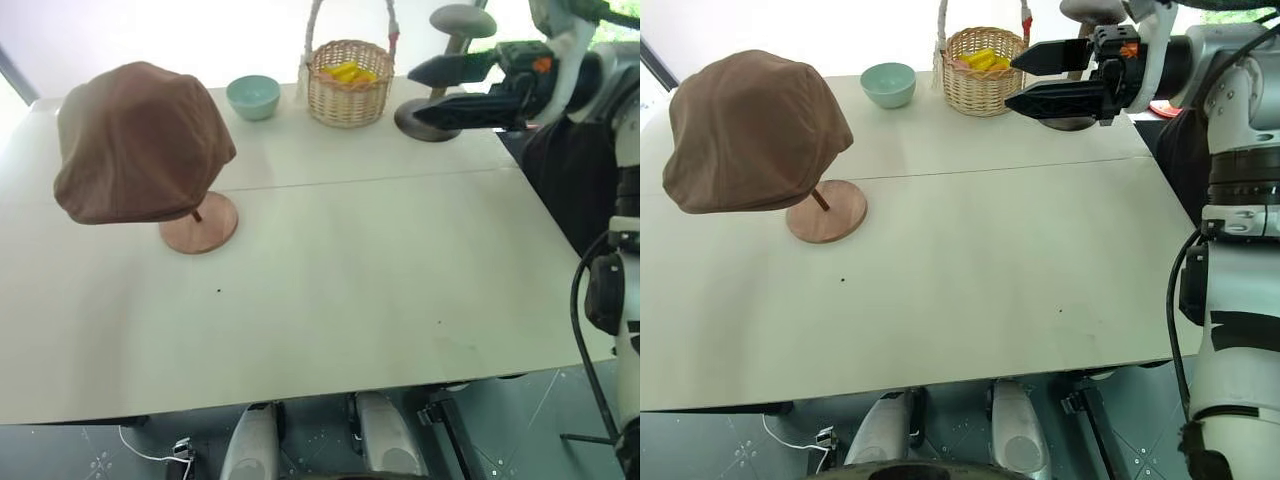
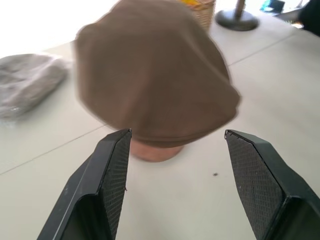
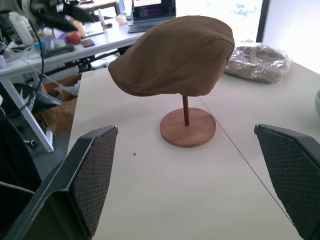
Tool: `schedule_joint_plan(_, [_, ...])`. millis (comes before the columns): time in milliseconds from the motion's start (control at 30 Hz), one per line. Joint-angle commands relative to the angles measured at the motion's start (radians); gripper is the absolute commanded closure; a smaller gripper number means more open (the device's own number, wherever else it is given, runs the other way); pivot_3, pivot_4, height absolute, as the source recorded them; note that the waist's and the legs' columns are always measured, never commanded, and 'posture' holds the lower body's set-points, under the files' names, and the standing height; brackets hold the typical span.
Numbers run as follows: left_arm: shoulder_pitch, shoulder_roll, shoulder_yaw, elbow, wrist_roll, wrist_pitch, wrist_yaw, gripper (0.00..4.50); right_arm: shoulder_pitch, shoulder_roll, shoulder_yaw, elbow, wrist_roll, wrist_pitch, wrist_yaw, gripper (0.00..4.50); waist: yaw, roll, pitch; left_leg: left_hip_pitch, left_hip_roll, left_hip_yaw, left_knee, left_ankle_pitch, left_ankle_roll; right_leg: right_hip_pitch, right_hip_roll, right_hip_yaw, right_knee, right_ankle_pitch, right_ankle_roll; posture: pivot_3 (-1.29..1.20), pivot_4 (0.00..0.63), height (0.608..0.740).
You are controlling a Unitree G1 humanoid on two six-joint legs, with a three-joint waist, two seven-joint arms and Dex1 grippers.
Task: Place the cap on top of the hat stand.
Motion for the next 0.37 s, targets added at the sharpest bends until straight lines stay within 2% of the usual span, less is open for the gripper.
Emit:
schedule_joint_plan(33, [0.032, 0.039, 0.074, 0.158, 0.187, -0.068, -0.173, 1.39, -0.045, -0.027, -0.011, 0.011, -0.019, -0.035, 0.046, 0.0, -0.009, 0.0, 0.0, 0.0, 0.0, 0.0, -0.001, 0.0, 0.0, 0.0, 0.0, 0.0, 0.0, 0.0, 0.0, 0.0, 0.15, 0.74])
schedule_joint_plan(200, [0.02, 0.077, 0.095, 0.183, 0.337, -0.075, -0.336, 1.39, -0.05, -0.01, -0.012, 0.043, -0.047, -0.06, 0.052, 0.0, -0.013, -0.001, 0.0, -0.002, 0.0, 0.001, -0.001, 0.0, -0.001, -0.002, -0.001, 0.0, 0.0, 0.0, 0.0, 0.0, 0.15, 0.74])
schedule_joint_plan(367, [-0.034, 0.074, 0.056, 0.163, 0.408, -0.074, -0.405, 1.39, -0.05, 0.01, -0.007, 0.053, -0.064, -0.072, 0.058, 0.0, -0.012, 0.0, 0.0, -0.002, 0.0, 0.001, -0.001, 0.0, -0.001, -0.003, -0.001, 0.0, 0.0, 0.0, 0.0, 0.0, 0.15, 0.74])
